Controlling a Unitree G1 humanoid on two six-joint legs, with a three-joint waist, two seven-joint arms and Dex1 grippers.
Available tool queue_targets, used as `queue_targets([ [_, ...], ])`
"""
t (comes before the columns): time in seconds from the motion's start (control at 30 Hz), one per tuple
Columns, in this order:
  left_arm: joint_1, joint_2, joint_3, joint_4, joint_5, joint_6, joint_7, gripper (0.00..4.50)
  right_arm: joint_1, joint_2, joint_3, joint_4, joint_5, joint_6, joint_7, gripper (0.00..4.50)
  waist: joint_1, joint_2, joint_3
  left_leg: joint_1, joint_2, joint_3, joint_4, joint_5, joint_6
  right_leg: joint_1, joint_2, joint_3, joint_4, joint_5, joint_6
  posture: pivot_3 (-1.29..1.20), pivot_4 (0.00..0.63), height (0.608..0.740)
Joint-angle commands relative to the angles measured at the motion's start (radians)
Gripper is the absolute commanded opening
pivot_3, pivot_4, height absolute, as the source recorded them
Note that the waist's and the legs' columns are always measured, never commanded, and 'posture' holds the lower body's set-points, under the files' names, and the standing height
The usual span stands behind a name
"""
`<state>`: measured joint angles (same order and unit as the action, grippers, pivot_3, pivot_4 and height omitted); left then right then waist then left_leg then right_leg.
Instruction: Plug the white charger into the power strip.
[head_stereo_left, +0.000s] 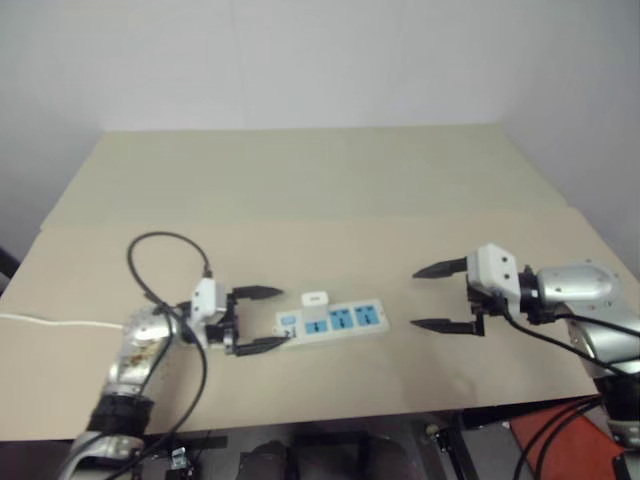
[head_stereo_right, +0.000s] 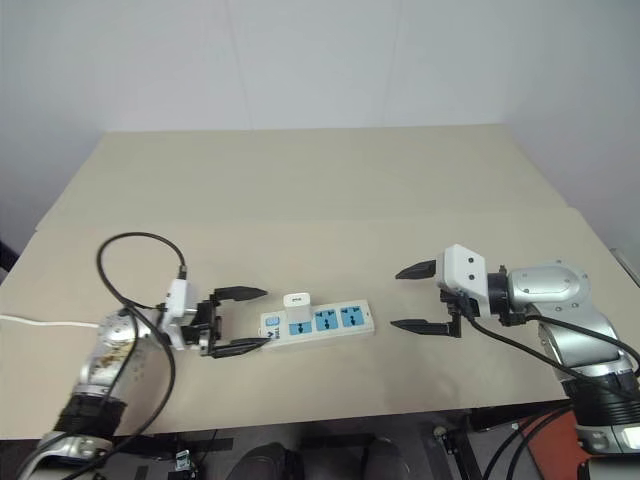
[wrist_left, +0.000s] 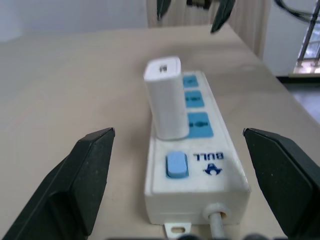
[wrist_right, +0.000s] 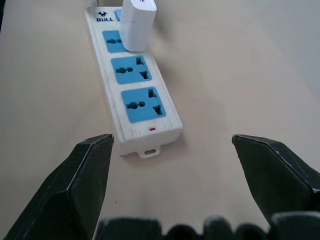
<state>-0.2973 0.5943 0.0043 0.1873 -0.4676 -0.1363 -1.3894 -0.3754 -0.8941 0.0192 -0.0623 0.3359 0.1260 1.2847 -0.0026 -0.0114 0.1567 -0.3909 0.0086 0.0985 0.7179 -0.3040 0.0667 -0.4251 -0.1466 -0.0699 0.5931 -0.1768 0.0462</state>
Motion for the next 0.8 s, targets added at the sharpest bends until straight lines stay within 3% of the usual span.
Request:
queue_targets([
  [0.03,0.009,0.160,0.123,-0.114,-0.110,0.113,-0.079,4.47,0.008,-0.052,-0.063,-0.057,0.039,0.050,0.012,4.50,-0.004,0.000,0.001,0.000,0.000,0.000,0.000,0.000,0.000,-0.001,0.000,0.000,0.000,0.000,0.000,0.00,0.150,0.740],
  [0.17,0.027,0.329,0.173,-0.079,-0.092,0.137,-0.167,4.47,0.015,-0.117,-0.089,-0.062,0.057,0.118,0.031,4.50,-0.009,0.002,0.002,0.000,0.000,0.000,0.000,0.000,0.000,-0.001,0.000,0.000,0.000,-0.001,0.001,0.00,0.150,0.740],
  [0.33,0.006,0.395,0.225,0.062,-0.056,0.050,-0.219,4.47,0.040,-0.182,-0.122,-0.018,0.031,0.104,0.037,4.50,-0.001,0.001,0.002,0.000,0.000,0.000,-0.001,0.000,0.000,-0.001,0.000,0.000,0.000,-0.003,0.000,0.00,0.150,0.740],
  [0.8,0.022,0.332,0.206,-0.019,-0.060,0.084,-0.178,4.47,0.079,-0.181,-0.130,-0.068,0.056,0.131,0.025,4.50,-0.001,0.001,0.002,0.000,0.000,0.003,-0.001,0.000,0.000,-0.001,0.000,0.000,0.001,-0.004,0.000,0.00,0.150,0.740],
])
